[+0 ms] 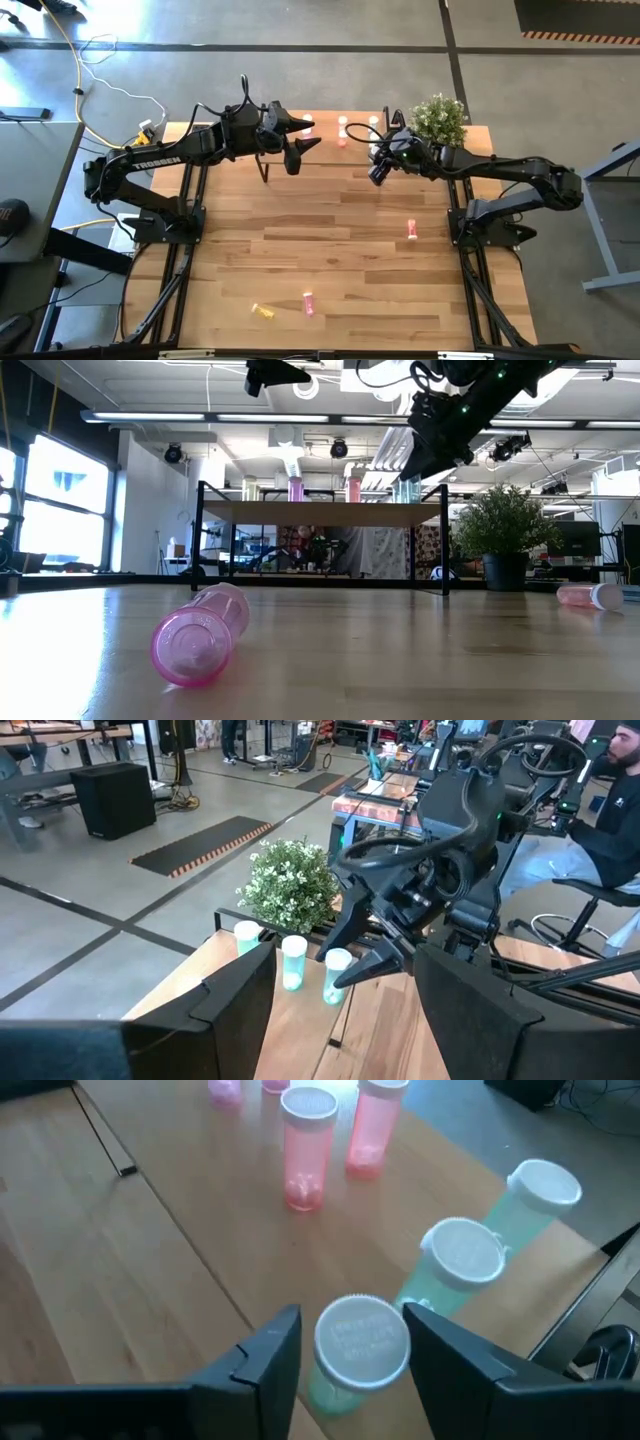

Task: Pick and place medicine bottles onto shelf by color
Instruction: Put the blue pill bottle on the shelf aligned with other blue pill bottles, then put the yellow pill bottle on the shelf aligned with other yellow pill bottles

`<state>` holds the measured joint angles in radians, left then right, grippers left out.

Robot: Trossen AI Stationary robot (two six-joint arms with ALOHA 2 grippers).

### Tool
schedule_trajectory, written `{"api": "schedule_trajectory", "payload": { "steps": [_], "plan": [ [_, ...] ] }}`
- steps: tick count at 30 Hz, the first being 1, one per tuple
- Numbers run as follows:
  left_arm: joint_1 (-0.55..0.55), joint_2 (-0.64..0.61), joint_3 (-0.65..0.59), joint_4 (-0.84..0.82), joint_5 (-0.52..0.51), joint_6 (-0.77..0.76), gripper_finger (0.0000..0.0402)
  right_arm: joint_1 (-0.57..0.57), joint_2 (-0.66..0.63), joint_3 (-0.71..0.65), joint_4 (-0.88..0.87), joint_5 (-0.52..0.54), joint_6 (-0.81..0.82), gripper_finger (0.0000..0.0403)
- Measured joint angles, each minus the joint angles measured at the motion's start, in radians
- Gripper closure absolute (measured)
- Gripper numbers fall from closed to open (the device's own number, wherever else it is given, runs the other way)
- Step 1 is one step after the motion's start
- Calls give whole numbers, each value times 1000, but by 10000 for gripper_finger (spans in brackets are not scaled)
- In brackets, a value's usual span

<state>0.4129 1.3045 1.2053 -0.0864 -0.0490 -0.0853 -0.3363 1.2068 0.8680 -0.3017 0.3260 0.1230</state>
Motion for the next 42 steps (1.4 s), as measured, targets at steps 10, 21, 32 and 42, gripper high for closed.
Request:
{"api": "schedule_trajectory", "payload": {
  "steps": [10,21,32,42],
  "plan": [
    [0,0,0,0,0,0,174,0,-3,0,6,16,0,211],
    [0,0,0,0,0,0,174,-13,-3,82,-32,16,-3,210],
    [0,0,0,-67,0,0,174,-10,-4,245,-199,2,53,210],
    [-2,-52,0,-225,15,47,174,74,-4,361,-477,-127,362,210]
  ]
}}
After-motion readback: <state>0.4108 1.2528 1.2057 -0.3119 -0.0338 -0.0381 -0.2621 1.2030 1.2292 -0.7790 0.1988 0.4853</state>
